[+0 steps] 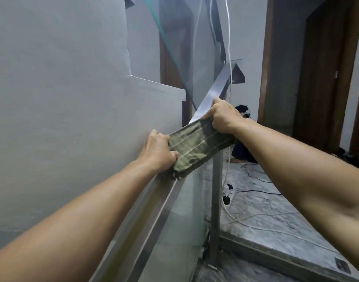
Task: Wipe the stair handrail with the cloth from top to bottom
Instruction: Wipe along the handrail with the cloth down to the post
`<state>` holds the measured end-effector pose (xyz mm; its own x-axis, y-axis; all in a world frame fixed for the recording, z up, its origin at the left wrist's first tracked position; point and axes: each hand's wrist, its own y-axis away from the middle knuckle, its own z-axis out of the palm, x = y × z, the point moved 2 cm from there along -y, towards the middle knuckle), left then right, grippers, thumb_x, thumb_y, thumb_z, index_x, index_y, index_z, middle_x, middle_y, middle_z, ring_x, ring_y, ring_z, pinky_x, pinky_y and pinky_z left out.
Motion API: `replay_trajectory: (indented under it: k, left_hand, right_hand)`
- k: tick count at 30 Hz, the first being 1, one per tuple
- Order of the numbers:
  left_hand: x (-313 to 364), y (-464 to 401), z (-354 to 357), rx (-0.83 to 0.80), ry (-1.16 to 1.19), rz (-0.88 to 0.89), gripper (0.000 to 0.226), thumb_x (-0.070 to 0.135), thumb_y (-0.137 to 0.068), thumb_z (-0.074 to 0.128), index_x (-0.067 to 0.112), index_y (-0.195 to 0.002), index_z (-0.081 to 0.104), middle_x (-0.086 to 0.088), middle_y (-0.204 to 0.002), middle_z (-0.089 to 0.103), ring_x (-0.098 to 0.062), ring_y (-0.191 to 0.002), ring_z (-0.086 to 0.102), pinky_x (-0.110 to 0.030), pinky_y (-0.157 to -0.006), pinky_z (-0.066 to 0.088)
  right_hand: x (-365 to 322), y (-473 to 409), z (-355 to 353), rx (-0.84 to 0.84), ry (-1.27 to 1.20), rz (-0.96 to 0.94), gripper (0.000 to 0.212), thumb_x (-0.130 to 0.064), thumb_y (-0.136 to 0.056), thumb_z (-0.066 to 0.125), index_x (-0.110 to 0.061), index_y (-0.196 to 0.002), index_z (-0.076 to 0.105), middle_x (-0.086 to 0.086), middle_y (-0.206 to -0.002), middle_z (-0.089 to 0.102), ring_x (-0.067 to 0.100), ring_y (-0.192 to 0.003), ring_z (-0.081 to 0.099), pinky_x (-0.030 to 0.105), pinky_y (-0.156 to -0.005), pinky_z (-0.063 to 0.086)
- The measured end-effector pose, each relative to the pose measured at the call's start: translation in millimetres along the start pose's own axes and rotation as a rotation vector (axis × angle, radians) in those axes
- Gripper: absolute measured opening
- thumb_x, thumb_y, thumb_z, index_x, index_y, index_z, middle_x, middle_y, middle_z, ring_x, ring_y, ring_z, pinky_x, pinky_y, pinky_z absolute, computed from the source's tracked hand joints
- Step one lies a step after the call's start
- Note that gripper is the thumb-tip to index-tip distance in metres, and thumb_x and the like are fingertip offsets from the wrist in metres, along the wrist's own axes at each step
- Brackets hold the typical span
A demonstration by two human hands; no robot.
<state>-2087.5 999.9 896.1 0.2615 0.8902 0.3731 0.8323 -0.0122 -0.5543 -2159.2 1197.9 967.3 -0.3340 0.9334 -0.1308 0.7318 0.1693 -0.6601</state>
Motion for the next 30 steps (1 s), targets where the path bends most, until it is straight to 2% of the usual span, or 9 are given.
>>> replay_trajectory:
  k: [3,6,8,10,13,17,20,23,30]
  left_hand:
    - [10.2,-16.6,18.3,0.047,-0.099,-0.020,0.057,0.058,-0.079,0.063,0.006,-0.101,0.068,-0.014,-0.110,0.050,-0.034,-0.107,0.053,-0.042,-0.095,0.046]
    - [23.3,-24.6,32.7,0.117,-0.311,0.028,0.068,0.067,-0.081,0.048,0.006,-0.105,0.067,-0.014,-0.118,0.050,-0.032,-0.114,0.044,-0.043,-0.095,0.038]
    - [29.8,-32.0,39.0,0.149,-0.336,0.089,0.064,0.059,-0.084,0.045,0.005,-0.116,0.060,-0.017,-0.130,0.044,-0.034,-0.122,0.036,-0.044,-0.100,0.032]
    - [35.1,-43.3,49.0,0.044,-0.291,0.186,0.067,0.045,-0.090,0.042,0.000,-0.140,0.034,-0.023,-0.154,0.018,-0.036,-0.142,0.015,-0.046,-0.115,0.017]
    - [39.4,-56.5,64.4,-0.236,-0.191,0.227,0.071,0.033,-0.099,0.032,0.000,-0.149,-0.006,-0.019,-0.159,-0.016,-0.031,-0.147,-0.015,-0.044,-0.120,-0.003]
    - [33.3,-56.5,71.1,-0.307,-0.148,0.150,0.076,0.037,-0.099,0.033,0.001,-0.149,-0.011,-0.018,-0.159,-0.017,-0.030,-0.147,-0.015,-0.044,-0.120,-0.003]
    - [24.2,-38.6,68.2,-0.314,-0.130,0.112,0.076,0.038,-0.099,0.033,0.002,-0.149,-0.011,-0.017,-0.159,-0.018,-0.029,-0.148,-0.013,-0.042,-0.121,-0.001]
    - [11.6,-11.8,63.3,-0.338,-0.130,0.094,0.076,0.039,-0.100,0.031,0.003,-0.148,-0.014,-0.015,-0.159,-0.021,-0.027,-0.148,-0.014,-0.041,-0.121,0.000]
    - [-27.2,74.2,51.3,-0.329,-0.150,0.057,0.075,0.042,-0.099,0.028,0.006,-0.148,-0.015,-0.012,-0.159,-0.020,-0.023,-0.148,-0.014,-0.040,-0.121,0.001]
  right_hand:
    - [3.5,-30.9,7.8,-0.029,0.062,-0.072,0.033,0.001,-0.080,0.059,-0.023,-0.096,0.076,0.004,-0.102,0.048,0.027,-0.098,0.050,0.042,-0.090,0.046]
    - [5.4,-52.1,15.4,-0.022,0.215,-0.186,0.033,-0.003,-0.083,0.059,-0.026,-0.100,0.075,0.004,-0.110,0.047,0.027,-0.105,0.044,0.041,-0.094,0.041]
    - [7.0,-61.0,20.2,0.001,0.370,-0.277,0.035,-0.011,-0.086,0.054,-0.035,-0.105,0.072,0.002,-0.132,0.042,0.030,-0.126,0.028,0.046,-0.112,0.020]
    - [9.0,-64.2,24.1,0.018,0.475,-0.321,0.037,-0.017,-0.089,0.048,-0.042,-0.109,0.067,-0.001,-0.147,0.027,0.031,-0.137,0.008,0.053,-0.113,-0.006]
    - [15.7,-60.1,29.6,0.039,0.620,-0.360,0.038,-0.022,-0.093,0.040,-0.043,-0.117,0.060,0.003,-0.138,0.029,0.031,-0.132,0.010,0.052,-0.109,0.007]
    - [16.5,-56.2,29.0,0.013,0.651,-0.499,0.038,-0.025,-0.095,0.037,-0.030,-0.129,0.054,0.005,-0.118,0.049,0.028,-0.113,0.036,0.044,-0.093,0.030]
    - [16.0,-55.0,27.3,-0.097,0.586,-0.575,0.045,-0.016,-0.091,0.044,-0.030,-0.133,0.052,-0.003,-0.134,0.054,0.023,-0.119,0.043,0.039,-0.091,0.030]
    - [8.3,-47.3,30.9,-0.219,0.513,-0.573,0.060,-0.007,-0.084,0.043,-0.034,-0.137,0.046,-0.013,-0.145,0.045,0.020,-0.135,0.033,0.039,-0.099,0.025]
    - [-29.4,-3.1,54.4,-0.331,0.309,-0.633,0.066,0.001,-0.080,0.037,-0.038,-0.132,0.050,-0.021,-0.143,0.044,0.016,-0.146,0.012,0.039,-0.106,0.008]
